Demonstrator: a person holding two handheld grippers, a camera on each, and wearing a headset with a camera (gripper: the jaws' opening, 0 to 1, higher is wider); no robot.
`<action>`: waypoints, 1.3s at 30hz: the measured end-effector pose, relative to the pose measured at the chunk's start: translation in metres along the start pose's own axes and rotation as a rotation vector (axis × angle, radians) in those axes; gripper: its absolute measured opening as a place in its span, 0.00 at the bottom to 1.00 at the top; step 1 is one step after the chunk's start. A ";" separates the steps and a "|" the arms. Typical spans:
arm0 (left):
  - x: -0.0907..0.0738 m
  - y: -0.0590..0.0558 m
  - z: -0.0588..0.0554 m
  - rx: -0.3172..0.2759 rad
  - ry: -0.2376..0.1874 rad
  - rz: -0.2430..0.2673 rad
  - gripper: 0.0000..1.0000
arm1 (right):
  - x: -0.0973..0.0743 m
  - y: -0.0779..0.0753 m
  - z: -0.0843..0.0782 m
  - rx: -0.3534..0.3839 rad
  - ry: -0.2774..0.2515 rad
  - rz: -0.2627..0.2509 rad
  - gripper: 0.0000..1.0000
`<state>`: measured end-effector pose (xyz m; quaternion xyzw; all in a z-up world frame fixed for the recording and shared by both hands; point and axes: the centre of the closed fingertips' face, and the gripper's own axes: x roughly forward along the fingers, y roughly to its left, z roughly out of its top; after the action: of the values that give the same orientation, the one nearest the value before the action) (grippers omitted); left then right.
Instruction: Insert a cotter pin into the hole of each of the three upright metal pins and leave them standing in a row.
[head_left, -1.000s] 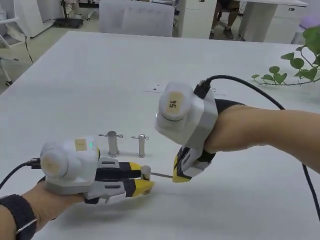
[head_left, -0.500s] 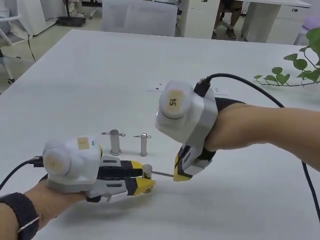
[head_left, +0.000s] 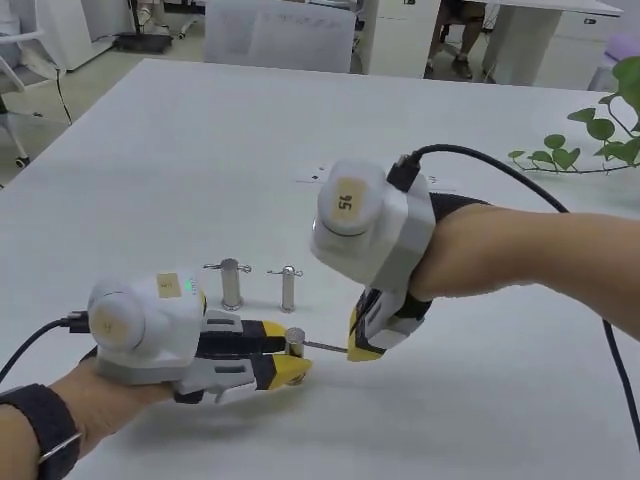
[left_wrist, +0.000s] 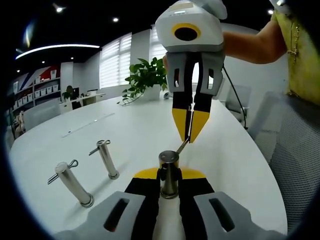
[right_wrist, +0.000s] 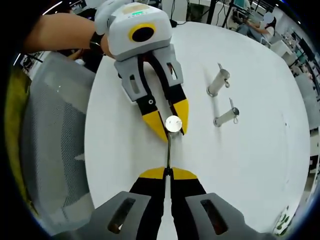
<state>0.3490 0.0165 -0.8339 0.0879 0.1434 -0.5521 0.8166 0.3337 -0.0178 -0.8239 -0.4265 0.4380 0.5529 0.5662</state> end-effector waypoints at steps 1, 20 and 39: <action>0.000 0.000 0.000 0.003 0.001 0.001 0.12 | 0.000 0.000 0.000 -0.003 0.000 -0.001 0.03; 0.000 0.000 0.000 0.006 0.011 0.032 0.12 | 0.000 0.001 0.000 -0.003 0.017 0.004 0.03; -0.001 -0.002 -0.001 0.013 0.026 0.066 0.12 | -0.002 0.003 0.001 -0.003 0.019 0.001 0.03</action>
<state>0.3468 0.0174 -0.8345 0.1051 0.1473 -0.5245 0.8319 0.3308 -0.0169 -0.8220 -0.4324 0.4425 0.5498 0.5612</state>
